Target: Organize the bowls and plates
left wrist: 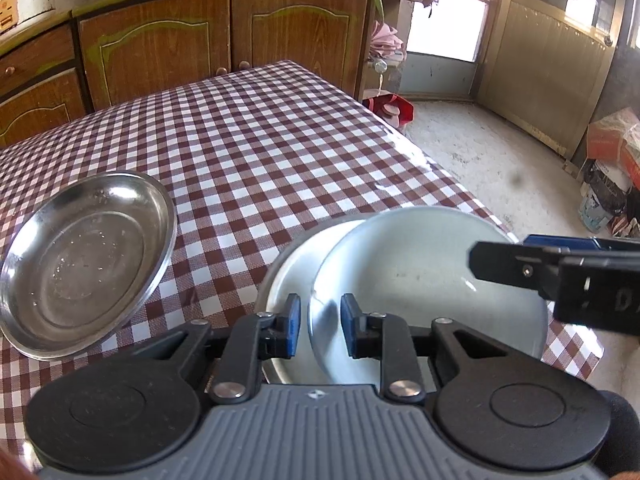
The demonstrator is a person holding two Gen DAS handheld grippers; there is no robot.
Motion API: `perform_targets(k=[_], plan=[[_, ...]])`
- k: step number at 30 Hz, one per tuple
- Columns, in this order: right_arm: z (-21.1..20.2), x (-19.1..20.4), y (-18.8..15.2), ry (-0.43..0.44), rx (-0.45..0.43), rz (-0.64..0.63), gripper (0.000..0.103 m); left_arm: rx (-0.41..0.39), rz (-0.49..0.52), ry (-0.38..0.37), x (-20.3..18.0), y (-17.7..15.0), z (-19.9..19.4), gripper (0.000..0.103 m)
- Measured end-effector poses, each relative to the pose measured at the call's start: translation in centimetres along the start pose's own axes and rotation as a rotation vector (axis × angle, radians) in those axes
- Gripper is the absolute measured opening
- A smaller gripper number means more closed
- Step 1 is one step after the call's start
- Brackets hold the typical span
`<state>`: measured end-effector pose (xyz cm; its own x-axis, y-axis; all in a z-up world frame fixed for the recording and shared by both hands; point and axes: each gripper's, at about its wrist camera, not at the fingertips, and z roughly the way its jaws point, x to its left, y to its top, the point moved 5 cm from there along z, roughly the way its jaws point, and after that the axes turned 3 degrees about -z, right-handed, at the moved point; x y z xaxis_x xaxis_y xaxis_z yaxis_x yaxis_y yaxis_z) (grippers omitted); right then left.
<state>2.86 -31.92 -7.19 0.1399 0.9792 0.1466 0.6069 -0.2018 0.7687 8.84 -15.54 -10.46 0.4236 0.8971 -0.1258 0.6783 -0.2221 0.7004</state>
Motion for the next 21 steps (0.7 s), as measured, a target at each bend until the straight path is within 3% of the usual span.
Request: perform_targets(k=[1,4,6,9,13,16,18,21], plan=[[-0.1,-0.1,0.0,-0.02,-0.006,-0.015,0.07,-0.008,-0.006,0.001,0.1,0.1,-0.2,0.026],[-0.5,-0.3,0.0,-0.04,-0.023,-0.015,0.046,-0.02,-0.023,-0.002,0.4,0.5,-0.7,0.03],[-0.9,-0.3,0.2,-0.079,-0.051,-0.029,0.038,-0.038,-0.033,0.011,0.8,0.6,-1.0,0.047],[-1.7,-0.6,0.4,-0.122,-0.084,-0.04,0.029,-0.055,-0.054,0.025,1.4,0.9,-1.4,0.054],[-2.2,-1.3,0.1,-0.178,-0.095,-0.028,0.027,-0.059,-0.075,0.031,2.1,1.0,-1.6,0.058],[-1.0,-1.0,-0.7,-0.184,-0.048,-0.058,0.027,-0.058,-0.084,0.033,2.3,1.0,-1.5,0.06],[0.1,-0.4,-1.4,-0.175,-0.01,-0.073,0.018,-0.059,-0.084,0.033,2.3,1.0,-1.6,0.063],[1.0,-0.3,-1.9,-0.185,0.013,-0.088,0.017,-0.064,-0.08,0.033,2.4,1.0,-1.8,0.067]])
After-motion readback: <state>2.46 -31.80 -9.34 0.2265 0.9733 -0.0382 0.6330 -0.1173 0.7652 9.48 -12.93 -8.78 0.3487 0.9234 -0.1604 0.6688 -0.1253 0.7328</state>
